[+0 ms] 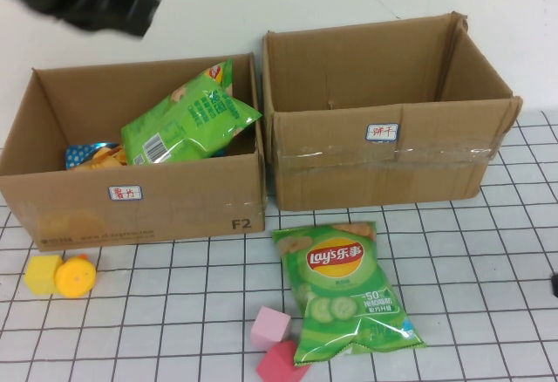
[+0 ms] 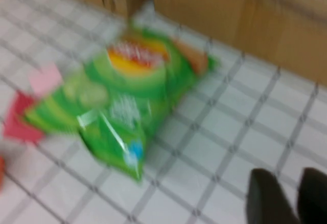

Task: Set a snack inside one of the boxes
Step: Pick up the potato chip

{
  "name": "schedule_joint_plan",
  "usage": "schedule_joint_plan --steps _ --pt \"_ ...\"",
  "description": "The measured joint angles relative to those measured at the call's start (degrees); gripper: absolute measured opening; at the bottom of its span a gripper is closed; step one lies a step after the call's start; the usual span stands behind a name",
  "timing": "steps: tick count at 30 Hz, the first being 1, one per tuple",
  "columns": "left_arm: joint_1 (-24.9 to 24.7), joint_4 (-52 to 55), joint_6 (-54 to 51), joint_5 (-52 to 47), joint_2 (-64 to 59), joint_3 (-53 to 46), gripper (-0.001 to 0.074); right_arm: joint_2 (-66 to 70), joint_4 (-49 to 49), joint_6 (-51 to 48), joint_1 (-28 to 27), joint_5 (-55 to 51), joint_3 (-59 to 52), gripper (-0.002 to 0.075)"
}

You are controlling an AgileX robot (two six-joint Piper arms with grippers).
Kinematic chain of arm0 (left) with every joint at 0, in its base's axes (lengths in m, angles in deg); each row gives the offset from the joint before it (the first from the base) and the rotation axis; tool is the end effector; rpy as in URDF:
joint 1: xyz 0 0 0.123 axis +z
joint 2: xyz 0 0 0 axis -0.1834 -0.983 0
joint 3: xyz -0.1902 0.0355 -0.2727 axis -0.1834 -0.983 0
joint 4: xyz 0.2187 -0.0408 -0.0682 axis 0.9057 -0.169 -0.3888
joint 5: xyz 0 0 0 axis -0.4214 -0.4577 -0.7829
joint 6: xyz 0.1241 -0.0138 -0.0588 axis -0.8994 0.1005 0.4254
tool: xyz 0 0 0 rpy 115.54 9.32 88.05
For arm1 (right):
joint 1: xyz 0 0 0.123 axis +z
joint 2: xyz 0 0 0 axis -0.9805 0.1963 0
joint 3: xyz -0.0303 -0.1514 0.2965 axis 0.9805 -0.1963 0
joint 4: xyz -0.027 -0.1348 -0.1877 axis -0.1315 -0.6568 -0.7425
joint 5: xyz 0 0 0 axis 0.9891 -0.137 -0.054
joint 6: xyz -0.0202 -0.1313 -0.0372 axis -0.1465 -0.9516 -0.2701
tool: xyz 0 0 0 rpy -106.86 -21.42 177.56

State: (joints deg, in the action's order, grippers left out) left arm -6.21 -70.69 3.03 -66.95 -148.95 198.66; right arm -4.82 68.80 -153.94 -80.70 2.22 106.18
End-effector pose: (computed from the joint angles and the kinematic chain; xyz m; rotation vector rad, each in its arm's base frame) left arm 0.2961 -0.1189 0.4878 0.6937 2.2323 -0.2771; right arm 0.1483 0.0572 0.2734 -0.6262 2.0282 0.2623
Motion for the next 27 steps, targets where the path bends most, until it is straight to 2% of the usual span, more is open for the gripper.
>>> schedule_joint_plan --steps 5,9,12,18,22,27 --pt "0.0 -3.3 0.0 6.2 12.8 -18.5 -0.0001 2.6 15.4 -11.3 0.0 -5.4 0.0 0.038" --pt "0.0 -5.1 0.0 12.5 23.0 -32.3 -0.0001 8.5 23.1 -13.4 0.0 -11.2 0.1 0.0491" --pt "0.0 -5.2 -0.4 17.1 30.3 -42.1 -0.0001 13.8 25.6 -14.8 0.0 -14.0 0.1 0.0519" --pt "0.0 -5.3 -1.0 20.3 40.6 -54.2 -0.0001 25.3 30.1 -20.5 0.0 -14.4 0.2 0.0529" --pt "0.0 -5.3 -1.1 20.7 44.2 -58.1 -0.0001 33.3 32.4 -25.5 0.0 -15.9 0.6 0.053" --pt "0.0 -5.8 -1.1 20.9 45.1 -59.1 -0.0001 43.7 33.2 -26.9 0.8 -20.1 3.6 0.0534"
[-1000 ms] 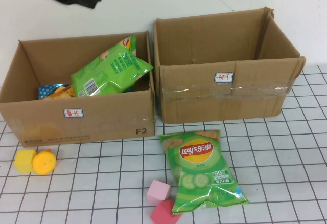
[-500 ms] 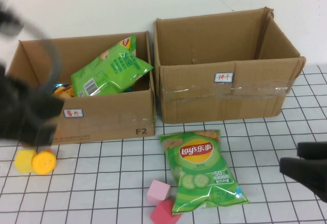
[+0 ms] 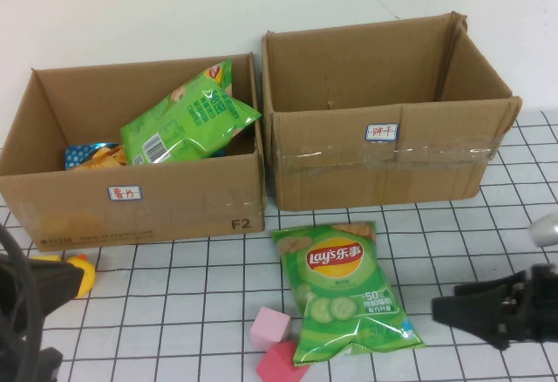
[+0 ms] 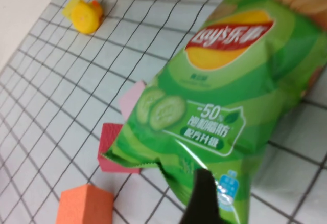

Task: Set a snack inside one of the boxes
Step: Pick up the potato chip

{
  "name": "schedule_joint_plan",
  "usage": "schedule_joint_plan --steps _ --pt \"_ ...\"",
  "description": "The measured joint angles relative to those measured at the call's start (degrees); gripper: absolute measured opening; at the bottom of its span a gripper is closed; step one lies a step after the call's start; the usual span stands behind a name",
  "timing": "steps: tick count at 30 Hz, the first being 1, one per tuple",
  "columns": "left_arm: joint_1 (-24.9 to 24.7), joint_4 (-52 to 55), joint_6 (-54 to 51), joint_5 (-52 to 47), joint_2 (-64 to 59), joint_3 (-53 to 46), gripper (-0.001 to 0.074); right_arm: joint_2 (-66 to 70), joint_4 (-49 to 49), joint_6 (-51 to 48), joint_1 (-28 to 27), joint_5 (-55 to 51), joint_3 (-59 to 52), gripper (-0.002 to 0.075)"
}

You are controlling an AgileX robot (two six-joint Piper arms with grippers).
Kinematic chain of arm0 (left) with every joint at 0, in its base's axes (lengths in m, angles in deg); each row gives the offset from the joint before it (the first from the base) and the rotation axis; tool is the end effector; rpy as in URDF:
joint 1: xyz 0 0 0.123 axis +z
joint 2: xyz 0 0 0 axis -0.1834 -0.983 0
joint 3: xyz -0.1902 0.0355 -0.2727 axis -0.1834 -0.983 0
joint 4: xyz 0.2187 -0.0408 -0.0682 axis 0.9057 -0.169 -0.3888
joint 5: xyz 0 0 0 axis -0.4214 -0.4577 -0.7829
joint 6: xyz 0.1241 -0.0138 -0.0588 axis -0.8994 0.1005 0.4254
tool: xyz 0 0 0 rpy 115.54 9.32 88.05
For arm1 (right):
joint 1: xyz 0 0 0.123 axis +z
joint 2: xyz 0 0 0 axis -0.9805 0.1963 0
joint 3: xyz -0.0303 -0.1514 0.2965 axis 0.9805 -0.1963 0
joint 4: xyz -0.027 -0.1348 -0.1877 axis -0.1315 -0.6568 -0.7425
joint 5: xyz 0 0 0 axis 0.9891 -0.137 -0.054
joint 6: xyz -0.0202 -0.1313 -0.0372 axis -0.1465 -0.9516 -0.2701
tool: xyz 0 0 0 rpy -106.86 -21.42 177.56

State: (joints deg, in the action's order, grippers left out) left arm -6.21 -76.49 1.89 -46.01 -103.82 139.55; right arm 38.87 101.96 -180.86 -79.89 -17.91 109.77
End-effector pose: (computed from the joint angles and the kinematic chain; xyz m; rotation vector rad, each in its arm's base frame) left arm 0.0955 -0.0638 0.3715 0.5697 2.1303 -0.3743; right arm 0.2548 0.0999 0.1887 -0.4983 2.2252 0.9739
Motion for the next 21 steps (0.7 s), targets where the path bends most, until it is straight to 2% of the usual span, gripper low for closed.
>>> schedule_joint_plan --steps 8,21 --pt "0.0 -1.0 0.0 0.2 0.0 0.0 -0.0001 11.1 0.6 -1.6 3.8 -3.9 4.3 0.0535" --pt "0.0 -1.2 -0.6 0.1 0.0 0.0 -0.0001 21.5 0.9 -3.4 7.2 -10.8 10.1 0.0534"
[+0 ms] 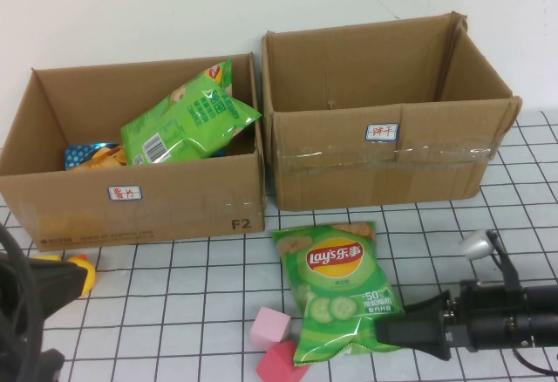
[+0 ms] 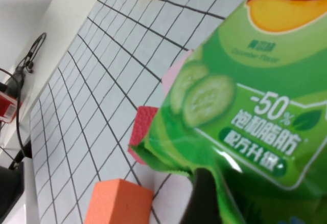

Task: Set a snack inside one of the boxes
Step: Pick up the potato chip, then place the potato chip in the potato chip box

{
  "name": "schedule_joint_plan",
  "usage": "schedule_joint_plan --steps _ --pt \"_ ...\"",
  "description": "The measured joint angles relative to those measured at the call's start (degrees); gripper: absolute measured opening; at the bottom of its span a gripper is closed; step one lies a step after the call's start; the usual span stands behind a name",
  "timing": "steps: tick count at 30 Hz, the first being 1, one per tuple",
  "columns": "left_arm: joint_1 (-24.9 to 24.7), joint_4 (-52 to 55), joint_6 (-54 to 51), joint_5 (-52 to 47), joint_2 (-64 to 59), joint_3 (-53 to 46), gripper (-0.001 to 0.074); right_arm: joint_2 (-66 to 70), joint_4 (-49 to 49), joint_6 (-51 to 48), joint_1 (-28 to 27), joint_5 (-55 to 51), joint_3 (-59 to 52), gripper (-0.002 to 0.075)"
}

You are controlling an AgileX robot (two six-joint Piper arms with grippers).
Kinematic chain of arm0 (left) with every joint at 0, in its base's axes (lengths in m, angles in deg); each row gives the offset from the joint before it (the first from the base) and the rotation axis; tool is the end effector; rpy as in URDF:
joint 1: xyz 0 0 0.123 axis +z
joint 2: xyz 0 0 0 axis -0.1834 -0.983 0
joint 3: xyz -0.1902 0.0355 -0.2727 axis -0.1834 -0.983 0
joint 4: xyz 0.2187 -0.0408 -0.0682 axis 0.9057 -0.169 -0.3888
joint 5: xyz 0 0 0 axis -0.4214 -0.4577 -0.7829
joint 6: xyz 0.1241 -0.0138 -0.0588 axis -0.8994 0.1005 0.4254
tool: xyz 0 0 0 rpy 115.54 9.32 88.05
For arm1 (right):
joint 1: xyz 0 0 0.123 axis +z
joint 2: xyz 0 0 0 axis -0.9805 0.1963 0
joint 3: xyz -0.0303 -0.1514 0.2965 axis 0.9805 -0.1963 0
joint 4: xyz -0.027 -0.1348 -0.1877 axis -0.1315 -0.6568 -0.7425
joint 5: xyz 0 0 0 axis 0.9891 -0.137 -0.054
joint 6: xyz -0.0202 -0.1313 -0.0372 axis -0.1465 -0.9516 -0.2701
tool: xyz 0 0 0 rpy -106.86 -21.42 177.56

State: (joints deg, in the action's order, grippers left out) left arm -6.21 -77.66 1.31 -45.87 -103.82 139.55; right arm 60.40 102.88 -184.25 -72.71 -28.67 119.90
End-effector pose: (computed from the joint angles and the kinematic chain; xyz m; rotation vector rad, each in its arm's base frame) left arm 0.0950 -0.0657 0.3724 0.5726 2.1232 -0.3928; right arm 0.2959 0.1511 0.1315 -0.6246 2.2222 1.3097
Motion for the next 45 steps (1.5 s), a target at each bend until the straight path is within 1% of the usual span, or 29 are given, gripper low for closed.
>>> schedule_joint_plan --steps 3,5,7,12,14,16,19,25,32,35,38,41,45 --pt "0.0 0.0 -0.7 -0.2 0.0 0.0 -0.0001 1.2 0.0 0.0 0.1 -0.2 1.1 0.0516" --pt "0.0 0.0 -0.7 -0.3 0.0 0.0 -0.0001 1.8 0.0 0.0 0.1 -0.9 1.7 0.0473" --pt "0.0 0.0 -0.7 -0.3 0.0 -0.1 -0.0001 2.1 0.1 0.0 0.1 -1.7 2.3 0.0395" --pt "0.0 0.0 -0.7 -0.5 0.0 -0.5 -0.0001 2.3 0.1 0.0 0.1 -2.6 2.7 0.0148" --pt "0.0 0.0 -0.8 -0.5 0.0 -0.5 -0.0001 2.3 0.1 0.0 0.1 -2.9 2.8 0.0072" --pt "0.0 0.0 -0.8 -0.5 0.0 -0.5 -0.0001 2.3 0.1 -0.6 0.1 -3.3 2.9 0.0037" --pt "0.0 0.0 -0.9 -0.6 0.0 -0.5 -0.0001 2.3 0.1 -1.4 0.1 -3.6 3.0 0.0017" --pt "0.0 1.2 -1.1 0.3 0.1 -0.5 -0.0001 0.7 -0.6 -1.3 0.1 -3.6 3.0 0.001" --pt "0.0 2.5 -1.1 4.9 1.8 -0.5 -0.0001 -7.6 -3.2 0.4 0.4 -3.6 3.0 0.0009" --pt "0.0 5.6 0.3 6.5 3.2 -0.5 -0.0001 -12.6 -3.1 2.0 0.4 -3.7 3.0 0.0008" --pt "0.0 11.9 4.9 7.3 5.2 -0.5 -0.0001 -17.4 -3.5 4.8 1.1 -3.9 4.2 0.0008" --pt "0.0 18.0 11.1 6.9 7.2 -0.5 -0.0001 -21.2 -4.1 7.5 3.5 -4.1 6.7 0.0008" --pt "0.0 23.9 16.9 4.2 9.9 -0.5 -0.0001 -23.1 -4.2 11.5 10.0 -4.0 12.3 0.0008"
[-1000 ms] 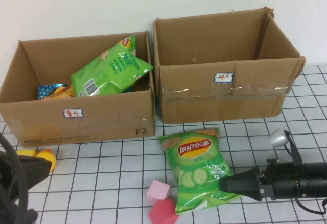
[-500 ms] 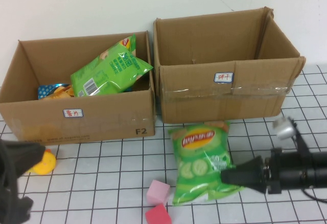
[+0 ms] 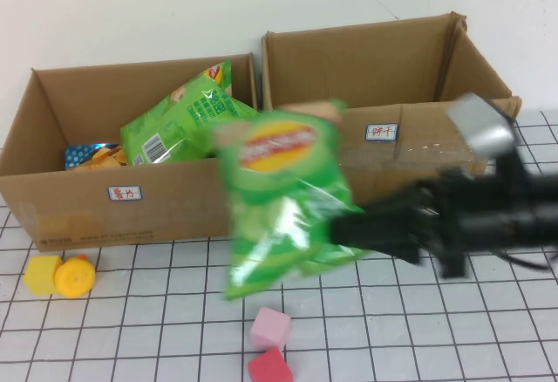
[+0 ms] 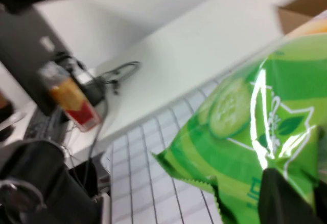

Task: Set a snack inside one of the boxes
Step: Place the potato chip in the potato chip box

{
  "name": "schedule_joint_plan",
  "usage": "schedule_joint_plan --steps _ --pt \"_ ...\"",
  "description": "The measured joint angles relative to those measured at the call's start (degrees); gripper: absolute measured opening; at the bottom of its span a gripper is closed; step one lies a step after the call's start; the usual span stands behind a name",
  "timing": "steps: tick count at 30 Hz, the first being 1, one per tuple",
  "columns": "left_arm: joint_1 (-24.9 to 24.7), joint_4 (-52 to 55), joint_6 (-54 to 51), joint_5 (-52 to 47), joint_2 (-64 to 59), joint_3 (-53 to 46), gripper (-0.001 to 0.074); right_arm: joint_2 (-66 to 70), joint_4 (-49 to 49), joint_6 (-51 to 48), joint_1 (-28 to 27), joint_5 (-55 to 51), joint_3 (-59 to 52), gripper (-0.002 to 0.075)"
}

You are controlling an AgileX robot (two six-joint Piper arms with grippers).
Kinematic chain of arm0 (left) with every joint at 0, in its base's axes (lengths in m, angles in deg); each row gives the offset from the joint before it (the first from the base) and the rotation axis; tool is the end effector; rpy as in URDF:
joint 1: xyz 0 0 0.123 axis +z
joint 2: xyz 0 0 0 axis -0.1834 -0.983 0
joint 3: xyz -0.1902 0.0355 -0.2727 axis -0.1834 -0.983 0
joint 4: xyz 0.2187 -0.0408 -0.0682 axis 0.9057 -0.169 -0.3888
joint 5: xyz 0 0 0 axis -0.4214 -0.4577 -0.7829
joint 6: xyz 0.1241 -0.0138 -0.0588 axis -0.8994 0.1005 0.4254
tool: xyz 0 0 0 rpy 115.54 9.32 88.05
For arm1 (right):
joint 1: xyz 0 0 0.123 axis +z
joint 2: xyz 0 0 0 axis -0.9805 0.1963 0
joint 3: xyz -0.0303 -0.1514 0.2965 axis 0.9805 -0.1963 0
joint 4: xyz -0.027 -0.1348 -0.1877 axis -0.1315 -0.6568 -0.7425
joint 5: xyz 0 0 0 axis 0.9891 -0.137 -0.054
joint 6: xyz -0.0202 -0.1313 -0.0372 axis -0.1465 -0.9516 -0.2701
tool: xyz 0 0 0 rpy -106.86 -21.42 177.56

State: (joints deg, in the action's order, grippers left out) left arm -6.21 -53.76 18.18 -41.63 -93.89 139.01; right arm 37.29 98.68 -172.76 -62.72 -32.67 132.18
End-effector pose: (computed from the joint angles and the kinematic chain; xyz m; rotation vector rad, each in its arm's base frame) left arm 0.0716 -0.0136 0.3884 0.3344 1.9576 -0.0815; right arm 0.2611 0.2044 0.3033 -0.9866 1.7249 1.3009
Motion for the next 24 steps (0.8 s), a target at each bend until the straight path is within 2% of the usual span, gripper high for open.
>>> schedule_joint_plan --steps 5,8,14,24 --pt "0.0 1.7 4.6 -2.7 3.2 -0.9 -0.0001 1.1 0.0 4.4 8.0 11.0 12.0 0.0007" --pt "0.0 1.8 5.5 -5.0 4.8 -2.2 -0.0001 4.4 0.1 6.9 11.0 15.7 20.5 0.0007" --pt "0.0 2.8 6.1 -7.1 7.3 -6.1 -0.0001 16.3 0.8 11.7 13.2 18.1 37.3 0.0007" --pt "0.0 5.4 6.6 -8.2 9.0 -6.8 -0.0002 36.5 0.8 19.2 15.2 19.0 62.6 0.0006"
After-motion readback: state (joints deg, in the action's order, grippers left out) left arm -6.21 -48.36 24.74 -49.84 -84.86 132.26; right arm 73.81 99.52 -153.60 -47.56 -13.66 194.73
